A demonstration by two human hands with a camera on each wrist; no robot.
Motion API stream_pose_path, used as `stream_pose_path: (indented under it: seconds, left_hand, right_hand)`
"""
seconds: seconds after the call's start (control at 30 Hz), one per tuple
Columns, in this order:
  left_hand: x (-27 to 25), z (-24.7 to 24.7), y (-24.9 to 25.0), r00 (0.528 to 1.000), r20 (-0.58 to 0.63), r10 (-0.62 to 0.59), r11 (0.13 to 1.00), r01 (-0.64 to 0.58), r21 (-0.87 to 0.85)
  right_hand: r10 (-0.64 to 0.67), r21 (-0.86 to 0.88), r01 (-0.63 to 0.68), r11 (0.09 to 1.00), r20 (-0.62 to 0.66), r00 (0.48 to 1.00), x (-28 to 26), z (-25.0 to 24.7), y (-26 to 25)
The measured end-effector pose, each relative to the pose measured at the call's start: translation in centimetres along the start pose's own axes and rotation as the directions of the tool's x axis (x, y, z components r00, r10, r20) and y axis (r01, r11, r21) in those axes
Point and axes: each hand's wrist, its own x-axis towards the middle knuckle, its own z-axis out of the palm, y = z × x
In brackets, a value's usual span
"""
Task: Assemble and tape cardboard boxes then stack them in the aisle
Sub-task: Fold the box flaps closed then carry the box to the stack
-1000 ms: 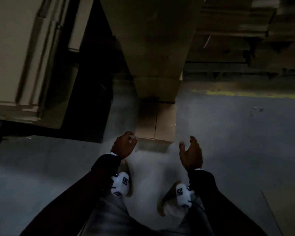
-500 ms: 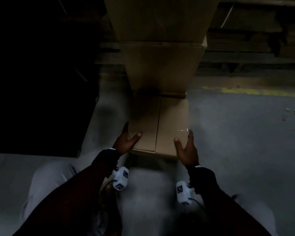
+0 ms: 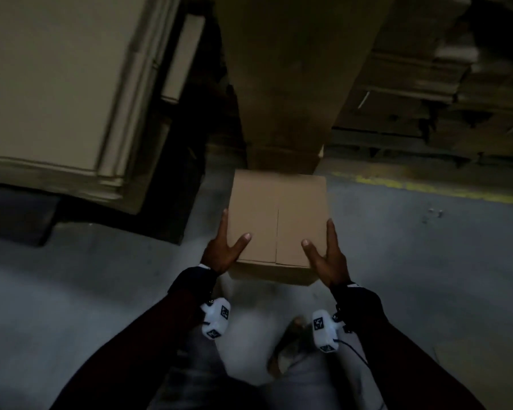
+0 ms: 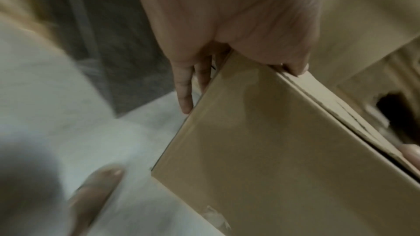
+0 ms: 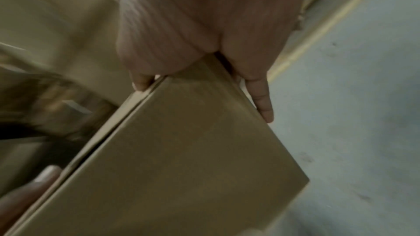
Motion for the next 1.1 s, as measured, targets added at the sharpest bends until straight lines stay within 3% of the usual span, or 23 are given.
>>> stream_pose_path:
  seconds: [0.1,0.23,0.37,0.43,0.63,0.83,0.97,1.1]
  left_hand:
    - [-8.4,-2.2,3.0,0.996,-0.065,-0.068,0.998,0.067,-0.022]
    - [-17.2,-3.3,3.3,0.978,-0.159,-0.138,0.986,0.121,-0.112]
    - [-25.2,-3.2,1.3,0.912,-0.325,-0.250,0.962,0.195,-0.192]
    - [-29.2,-3.2,-0.3,0.867,-0.388,-0.312,0.939,0.221,-0.262]
    - [-37.6,-5.2,-4.8,0.706,-0.557,-0.438,0.881,0.212,-0.424]
    - [-43.4,-10.6,-11.4,0.536,-0.666,-0.518,0.838,0.161,-0.522]
    - [-46.4,-15.4,-15.1,0.449,-0.689,-0.569,0.800,0.109,-0.590]
    - [-49.0,-20.8,-17.8,0.403,-0.707,-0.581,0.793,0.086,-0.603]
  right_hand:
    - [-0.043,-0.054,0.048,0.997,0.086,0.995,-5.5,-2.6,-4.4]
    - [-0.125,-0.097,0.150,0.984,0.226,0.966,-10.0,-3.5,-6.9]
    - [-0.198,-0.148,0.275,0.950,0.397,0.896,-13.1,-1.4,-8.3]
    - [-0.238,-0.157,0.355,0.921,0.494,0.836,-14.9,0.4,-9.0]
    - [-0.296,-0.140,0.518,0.844,0.683,0.668,-19.7,7.9,-11.1]
    - [-0.302,-0.108,0.627,0.771,0.806,0.509,-24.2,19.1,-14.5]
    - [-0.308,-0.058,0.672,0.739,0.857,0.412,-27.1,26.8,-17.4]
    - [-0.338,0.030,0.691,0.723,0.887,0.315,-30.2,33.6,-20.9]
